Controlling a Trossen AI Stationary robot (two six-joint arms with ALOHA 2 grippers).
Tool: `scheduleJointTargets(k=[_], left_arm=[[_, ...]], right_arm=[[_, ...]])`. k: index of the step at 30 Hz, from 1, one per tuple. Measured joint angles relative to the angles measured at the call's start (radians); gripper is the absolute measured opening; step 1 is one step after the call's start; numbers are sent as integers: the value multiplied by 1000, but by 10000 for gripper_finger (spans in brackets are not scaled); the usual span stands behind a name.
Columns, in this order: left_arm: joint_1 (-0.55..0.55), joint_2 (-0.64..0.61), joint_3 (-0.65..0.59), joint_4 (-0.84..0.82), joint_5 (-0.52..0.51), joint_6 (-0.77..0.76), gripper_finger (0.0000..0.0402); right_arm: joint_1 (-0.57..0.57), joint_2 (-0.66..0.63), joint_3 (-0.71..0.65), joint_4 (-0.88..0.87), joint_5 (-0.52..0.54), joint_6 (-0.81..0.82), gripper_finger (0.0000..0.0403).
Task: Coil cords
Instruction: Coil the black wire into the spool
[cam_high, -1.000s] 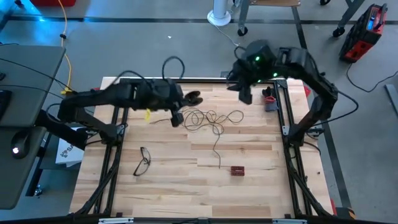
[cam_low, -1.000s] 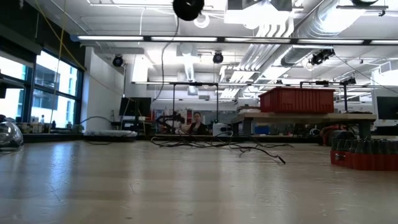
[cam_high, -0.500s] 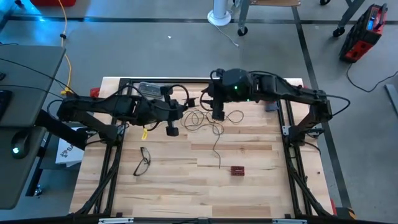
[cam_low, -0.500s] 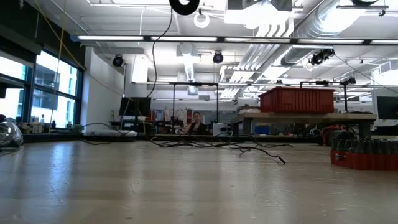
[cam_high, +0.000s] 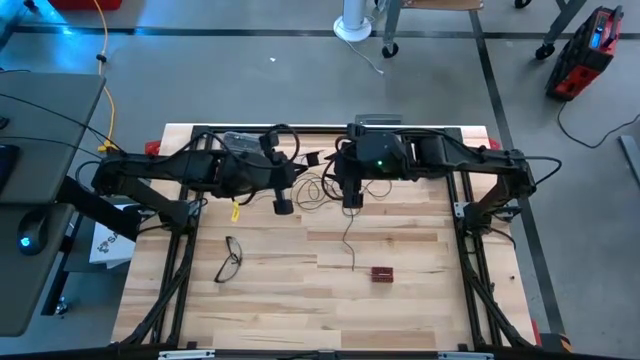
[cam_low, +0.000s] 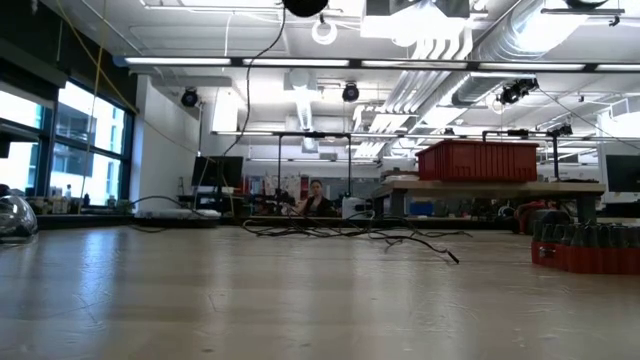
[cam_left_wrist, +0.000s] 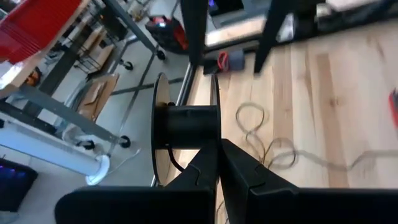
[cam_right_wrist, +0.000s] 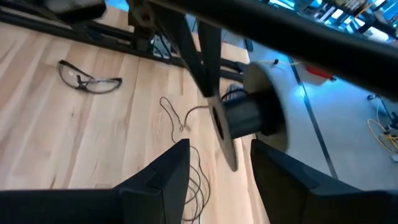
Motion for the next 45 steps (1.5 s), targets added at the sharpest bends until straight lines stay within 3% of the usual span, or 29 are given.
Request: scheduleJointTargets(k=[7,13,18,24,30,37,41,45], left_arm=[[-6,-10,2,89,84,-59,2],[-6,-10,2,101,79,-67,3],[-6,-10,2,102,78,-67,3],[-5,-10,2,107,73,-77,3],[-11,-20,2,111,81,-104,6],[-22,-76,1,72,73,-84,46],[-38,-117,1,-9,-9,-91,76],[-44,-149,-12,-81,-96,-227,107]], right_arm=[[0,0,0,20,-4,-6,163],[0,0,1,30,-4,-6,153],[0,-4,1,31,-4,-4,107],[2,-8,1,27,-39,36,19],[1,-16,2,15,-55,113,3],[-40,-84,4,-45,-41,199,1],[-81,-117,-5,-157,-54,294,1],[-99,-171,-68,-156,-83,373,0]])
